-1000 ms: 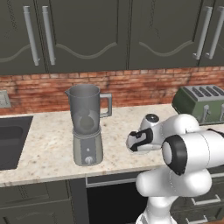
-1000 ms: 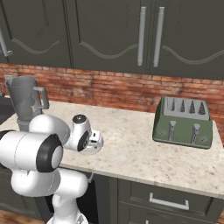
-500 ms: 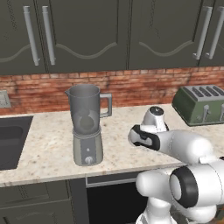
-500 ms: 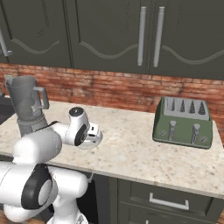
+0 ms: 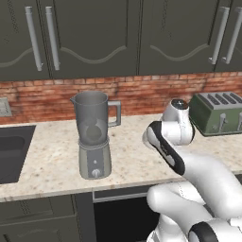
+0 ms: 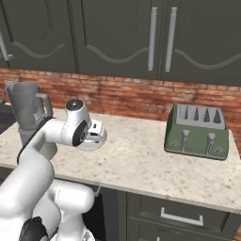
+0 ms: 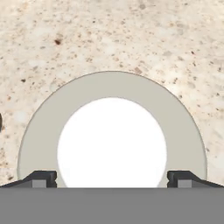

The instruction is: Grab the garlic and lime from the fridge, place them in the blender, close the lid, and turn on the blender to create a marinade.

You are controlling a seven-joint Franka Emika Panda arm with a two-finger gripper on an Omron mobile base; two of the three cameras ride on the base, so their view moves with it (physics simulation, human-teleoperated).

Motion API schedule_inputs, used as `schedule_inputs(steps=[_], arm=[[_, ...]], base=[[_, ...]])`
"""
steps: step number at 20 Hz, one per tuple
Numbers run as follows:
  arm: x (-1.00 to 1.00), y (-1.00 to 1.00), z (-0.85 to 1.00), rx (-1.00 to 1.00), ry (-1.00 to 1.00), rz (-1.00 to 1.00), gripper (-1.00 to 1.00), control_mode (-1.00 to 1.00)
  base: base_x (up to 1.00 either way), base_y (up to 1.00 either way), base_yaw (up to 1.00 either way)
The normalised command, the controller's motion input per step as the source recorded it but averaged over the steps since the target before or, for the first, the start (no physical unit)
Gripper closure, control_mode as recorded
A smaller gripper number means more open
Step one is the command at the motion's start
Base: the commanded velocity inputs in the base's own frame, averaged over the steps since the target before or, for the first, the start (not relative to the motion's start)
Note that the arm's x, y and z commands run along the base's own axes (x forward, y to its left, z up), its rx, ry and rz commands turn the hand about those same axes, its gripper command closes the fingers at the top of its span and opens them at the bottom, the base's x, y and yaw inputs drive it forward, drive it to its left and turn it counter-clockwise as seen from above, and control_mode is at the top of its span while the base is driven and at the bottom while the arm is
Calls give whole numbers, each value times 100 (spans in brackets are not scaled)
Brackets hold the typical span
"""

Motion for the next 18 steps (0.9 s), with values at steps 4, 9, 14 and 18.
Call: schedule_inputs(steps=[4, 9, 14, 18], arm=[[-54, 0, 88, 0, -5, 0, 100, -100], [-55, 0, 96, 0, -6, 0, 100, -100], [-55, 9, 100, 0, -7, 0, 100, -100], [-48, 22, 100, 0, -1, 0, 100, -100]], base=[[0, 0, 0], [0, 0, 0], [0, 0, 0], [0, 0, 0]])
